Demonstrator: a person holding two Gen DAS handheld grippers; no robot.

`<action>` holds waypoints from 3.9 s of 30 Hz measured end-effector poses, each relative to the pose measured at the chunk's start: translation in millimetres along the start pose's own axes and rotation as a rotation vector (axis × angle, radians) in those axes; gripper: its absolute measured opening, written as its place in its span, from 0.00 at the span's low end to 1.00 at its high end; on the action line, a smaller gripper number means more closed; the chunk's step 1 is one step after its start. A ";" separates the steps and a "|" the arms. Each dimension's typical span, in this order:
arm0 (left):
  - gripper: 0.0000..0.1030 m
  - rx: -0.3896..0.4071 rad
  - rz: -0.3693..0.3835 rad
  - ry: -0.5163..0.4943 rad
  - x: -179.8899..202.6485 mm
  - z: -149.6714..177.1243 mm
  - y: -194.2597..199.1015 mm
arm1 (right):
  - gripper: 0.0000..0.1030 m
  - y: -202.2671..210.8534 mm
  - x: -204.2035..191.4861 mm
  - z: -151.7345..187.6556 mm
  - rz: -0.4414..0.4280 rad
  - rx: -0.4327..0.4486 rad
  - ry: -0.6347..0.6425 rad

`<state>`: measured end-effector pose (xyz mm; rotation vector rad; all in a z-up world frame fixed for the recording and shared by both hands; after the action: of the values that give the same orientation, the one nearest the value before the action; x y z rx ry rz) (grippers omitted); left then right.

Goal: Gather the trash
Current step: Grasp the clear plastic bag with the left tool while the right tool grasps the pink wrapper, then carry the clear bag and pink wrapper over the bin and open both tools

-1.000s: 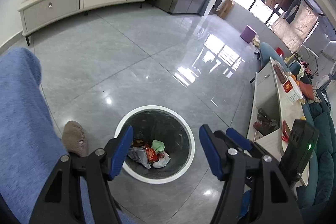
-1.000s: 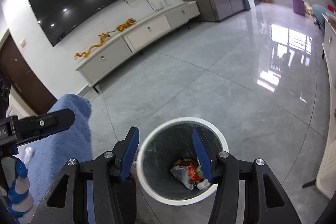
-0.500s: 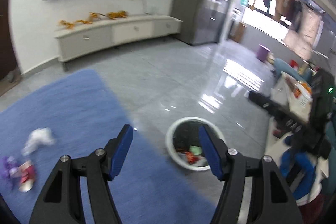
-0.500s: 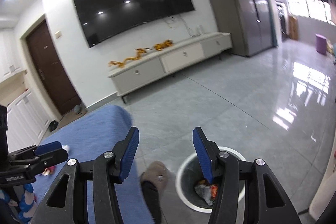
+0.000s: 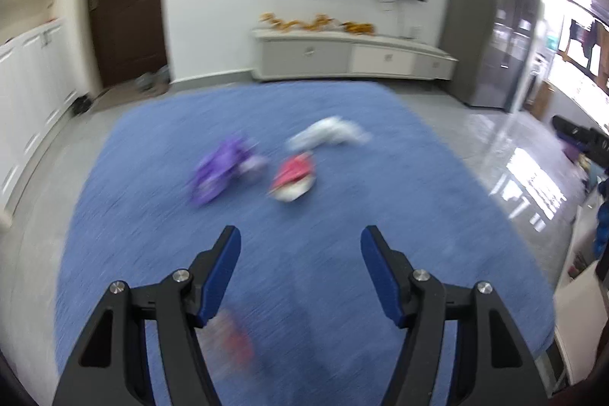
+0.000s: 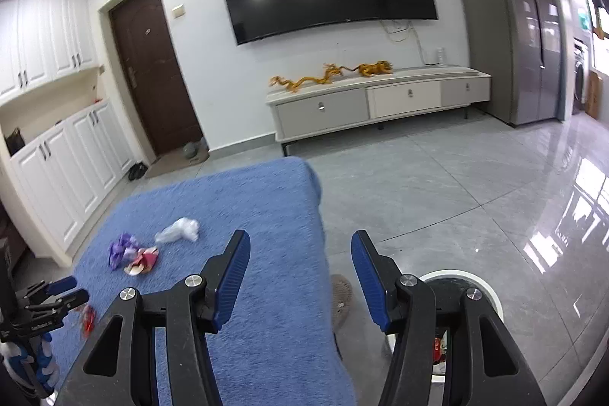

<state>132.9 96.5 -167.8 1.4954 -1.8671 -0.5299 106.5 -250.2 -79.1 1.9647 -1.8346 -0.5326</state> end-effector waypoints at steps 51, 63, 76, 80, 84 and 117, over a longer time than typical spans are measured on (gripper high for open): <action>0.17 -0.090 0.006 0.294 -90.0 40.8 -40.9 | 0.29 -188.0 -266.0 33.9 -0.602 -0.295 0.211; 0.16 -0.049 -0.053 0.240 -84.6 39.9 -32.2 | 0.25 -136.7 -235.1 52.9 -0.590 -0.272 0.148; 0.14 -0.022 -0.036 0.158 -49.1 35.9 -8.8 | 0.23 -88.3 -186.1 66.9 -0.572 -0.222 0.057; 0.14 -0.017 -0.011 0.126 -28.1 28.3 -4.4 | 0.23 -78.3 -167.4 65.2 -0.568 -0.189 0.017; 0.14 -0.024 0.013 0.080 -1.7 22.3 -7.6 | 0.23 -68.9 -146.9 62.6 -0.556 -0.154 -0.024; 0.14 -0.266 0.350 -0.495 395.1 36.6 -160.9 | 0.23 -48.6 192.5 160.9 -0.038 -0.062 -0.548</action>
<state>173.0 -328.3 -202.8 0.8851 -2.2591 -0.9977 75.4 -444.2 -242.5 1.9409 -2.0510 -1.2224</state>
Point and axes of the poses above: each gripper's, at about its wrist camera, not at the fingertips, and y roughly against the way its jaws point, x to its right, z to its underside, the point moved 9 cm from there along -y, roughly the way its jaws point, and after that the axes turned 15 degrees about y, right-handed, at the moved point
